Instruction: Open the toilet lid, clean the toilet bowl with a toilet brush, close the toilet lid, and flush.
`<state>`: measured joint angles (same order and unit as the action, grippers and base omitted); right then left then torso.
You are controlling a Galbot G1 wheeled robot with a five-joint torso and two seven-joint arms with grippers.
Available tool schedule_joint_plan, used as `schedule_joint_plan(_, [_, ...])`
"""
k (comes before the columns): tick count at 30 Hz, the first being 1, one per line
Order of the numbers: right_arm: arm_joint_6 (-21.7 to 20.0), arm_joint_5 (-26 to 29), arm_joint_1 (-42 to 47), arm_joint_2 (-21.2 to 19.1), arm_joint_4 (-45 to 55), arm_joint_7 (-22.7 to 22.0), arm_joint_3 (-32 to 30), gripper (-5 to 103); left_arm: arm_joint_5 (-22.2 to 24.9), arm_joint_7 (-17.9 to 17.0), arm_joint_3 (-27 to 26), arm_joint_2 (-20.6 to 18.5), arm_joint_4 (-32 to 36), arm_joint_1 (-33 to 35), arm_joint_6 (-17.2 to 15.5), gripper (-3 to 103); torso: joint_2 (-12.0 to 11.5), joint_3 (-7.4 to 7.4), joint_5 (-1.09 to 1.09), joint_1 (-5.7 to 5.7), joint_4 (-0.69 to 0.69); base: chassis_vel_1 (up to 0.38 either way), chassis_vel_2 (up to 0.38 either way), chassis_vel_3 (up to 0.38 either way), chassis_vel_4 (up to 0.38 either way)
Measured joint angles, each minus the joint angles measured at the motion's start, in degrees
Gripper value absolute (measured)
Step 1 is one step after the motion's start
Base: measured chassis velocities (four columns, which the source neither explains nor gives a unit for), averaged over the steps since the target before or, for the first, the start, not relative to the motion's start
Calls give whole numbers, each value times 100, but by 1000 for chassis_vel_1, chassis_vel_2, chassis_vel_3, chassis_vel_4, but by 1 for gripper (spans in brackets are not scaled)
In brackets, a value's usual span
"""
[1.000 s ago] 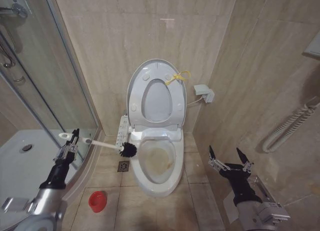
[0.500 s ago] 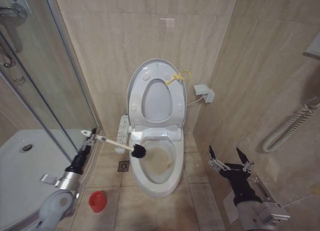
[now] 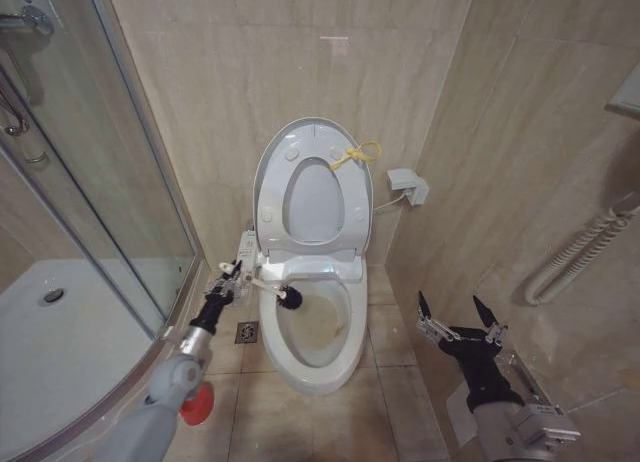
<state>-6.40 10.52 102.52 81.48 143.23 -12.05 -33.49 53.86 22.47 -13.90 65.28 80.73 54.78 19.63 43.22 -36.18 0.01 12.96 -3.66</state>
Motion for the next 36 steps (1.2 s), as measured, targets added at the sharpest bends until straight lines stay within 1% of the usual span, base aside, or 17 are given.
schedule_joint_plan(3, [0, 0, 0, 0, 0, 0, 0, 100, -70, 0, 326, 67, -273, -245, 1, 22, 0, 0, 0, 0, -1, 0, 0, 0, 0])
schedule_joint_plan(4, [0, 0, 0, 0, 0, 0, 0, 100, -70, 0, 326, 67, -273, -245, 1, 22, 0, 0, 0, 0, -1, 0, 0, 0, 0])
schedule_joint_plan(6, [0, 0, 0, 0, 0, 0, 0, 100, -92, -36, 598, 116, -400, -385, -9, 22, 0, 0, 0, 0, -1, 0, 0, 0, 0])
schedule_joint_plan(7, [0, 0, 0, 0, 0, 0, 0, 100, -92, -36, 598, 116, -400, -385, -9, 22, 0, 0, 0, 0, -1, 0, 0, 0, 0])
schedule_joint_plan(10, [0, 0, 0, 0, 0, 0, 0, 100, -171, -83, 948, 188, -529, -547, -21, 22, 0, 0, 0, -1, 0, 0, 0, 0, 0])
schedule_joint_plan(11, [0, 0, 0, 0, 0, 0, 0, 100, -220, -91, 1080, 218, -598, -616, -23, 22, 0, 0, -1, -1, -2, 0, 0, 0, 0])
schedule_joint_plan(12, [0, 0, 0, 0, 0, 0, 0, 100, -220, -91, 1080, 218, -598, -616, -23, 22, 0, 0, -1, -1, -2, 0, 0, 0, 0])
schedule_joint_plan(14, [0, 0, 0, 0, 0, 0, 0, 100, -192, -128, 1368, 353, -795, -829, -28, 22, 0, 0, 0, -1, 0, 0, 0, 0, 0])
schedule_joint_plan(15, [0, 0, 0, 0, 0, 0, 0, 100, -158, -155, 1421, 431, -866, -904, -28, 22, 0, 0, -1, -1, -2, 0, 0, 0, 0])
schedule_joint_plan(23, [0, 0, 0, 0, 0, 0, 0, 100, -91, -248, 1440, 796, -1192, -1174, 58, 22, 0, 0, 0, -1, -1, 0, 0, 0, 0])
schedule_joint_plan(26, [0, 0, 0, 0, 0, 0, 0, 100, 30, -123, 1461, 903, -1343, -1222, 71, 22, 1, 0, 0, -1, 0, 0, 0, 0, 0])
schedule_joint_plan(28, [0, 0, 0, 0, 0, 0, 0, 100, 48, -92, 1475, 928, -1375, -1222, 73, 22, 1, 0, 0, -1, -1, 0, 0, 0, 0])
schedule_joint_plan(30, [0, 0, 0, 0, 0, 0, 0, 100, 56, 10, 1499, 1011, -1517, -1217, 103, 22, 1, 1, 1, -1, 1, 0, 0, 0, 0])
schedule_joint_plan(33, [0, 0, 0, 0, 0, 0, 0, 100, -50, 103, 1506, 1084, -1709, -1219, 167, 22, 1, 1, 0, -1, 0, 0, 0, 0, 0])
schedule_joint_plan(35, [0, 0, 0, 0, 0, 0, 0, 100, -441, 316, 1508, 1118, -2046, -1221, 358, 22, 1, 1, 0, -1, 0, 0, 0, 0, 0])
schedule_joint_plan(36, [0, 0, 0, 0, 0, 0, 0, 100, -441, 316, 1508, 1118, -2046, -1221, 358, 22, 1, 1, 0, -1, 0, 0, 0, 0, 0])
